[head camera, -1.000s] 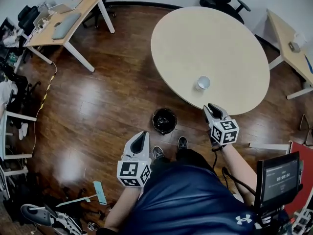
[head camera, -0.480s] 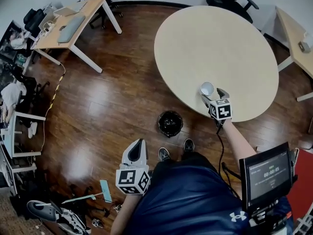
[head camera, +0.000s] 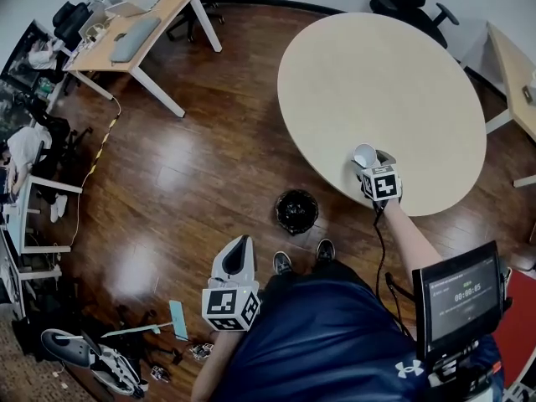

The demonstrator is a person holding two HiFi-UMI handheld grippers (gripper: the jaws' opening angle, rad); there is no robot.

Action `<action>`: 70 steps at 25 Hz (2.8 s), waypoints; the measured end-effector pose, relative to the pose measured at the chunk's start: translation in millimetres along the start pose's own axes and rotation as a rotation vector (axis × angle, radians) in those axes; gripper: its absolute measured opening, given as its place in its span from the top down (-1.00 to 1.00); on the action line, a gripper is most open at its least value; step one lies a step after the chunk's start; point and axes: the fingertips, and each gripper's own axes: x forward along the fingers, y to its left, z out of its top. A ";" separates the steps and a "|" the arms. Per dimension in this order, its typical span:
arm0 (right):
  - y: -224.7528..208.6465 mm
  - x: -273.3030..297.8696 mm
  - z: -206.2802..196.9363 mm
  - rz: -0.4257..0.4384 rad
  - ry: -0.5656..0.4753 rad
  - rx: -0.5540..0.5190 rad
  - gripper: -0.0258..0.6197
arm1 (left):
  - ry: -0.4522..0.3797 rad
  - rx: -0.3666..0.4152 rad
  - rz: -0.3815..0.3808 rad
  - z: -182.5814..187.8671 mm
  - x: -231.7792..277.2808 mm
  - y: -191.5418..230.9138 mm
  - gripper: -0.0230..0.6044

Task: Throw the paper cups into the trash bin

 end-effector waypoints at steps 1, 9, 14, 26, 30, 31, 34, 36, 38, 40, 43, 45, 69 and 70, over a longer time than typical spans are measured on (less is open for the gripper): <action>0.9 -1.1 0.8 0.010 -0.001 0.006 -0.20 | 0.001 -0.004 -0.002 -0.4 1.0 0.2 0.92; 32.2 -22.6 21.1 0.129 -0.080 0.006 -0.19 | 0.000 -0.013 -0.030 -6.5 12.6 -6.0 0.92; 88.6 -33.6 49.7 0.231 -0.116 -0.047 -0.19 | -0.010 -0.040 -0.005 -5.0 1.2 6.4 0.92; 241.3 -10.4 47.5 0.502 -0.078 -0.277 -0.19 | 0.010 -0.146 0.191 -40.7 -46.8 55.4 0.92; 251.6 -2.6 25.6 0.477 -0.050 -0.274 -0.19 | 0.052 -0.131 0.162 -59.0 -40.8 72.1 0.92; 252.2 -1.2 17.2 0.464 -0.037 -0.262 -0.19 | 0.070 -0.125 0.144 -65.6 -37.5 76.1 0.92; 250.7 11.0 -10.3 0.422 0.009 -0.205 -0.19 | 0.132 -0.107 0.092 -89.2 -18.2 92.4 0.92; 251.1 22.9 -35.6 0.407 0.048 -0.178 -0.19 | 0.180 -0.103 0.065 -107.8 -4.3 99.9 0.92; 251.4 39.1 -64.9 0.409 0.088 -0.166 -0.19 | 0.220 -0.100 0.040 -127.5 10.7 100.4 0.92; 252.7 61.0 -91.4 0.426 0.120 -0.146 -0.19 | 0.257 -0.087 0.015 -148.0 29.5 98.4 0.92; 257.2 97.7 -118.7 0.446 0.141 -0.125 -0.19 | 0.297 -0.054 -0.017 -178.2 62.5 98.0 0.92; 258.3 119.5 -138.4 0.445 0.147 -0.151 -0.19 | 0.318 -0.032 -0.028 -202.0 82.5 97.1 0.92; 270.3 384.0 -386.8 0.460 0.411 -0.320 -0.19 | 0.231 -0.177 0.063 -300.2 161.3 163.0 0.92; 269.5 385.1 -385.1 0.447 0.423 -0.322 -0.19 | 0.232 -0.182 0.061 -299.2 153.1 164.9 0.92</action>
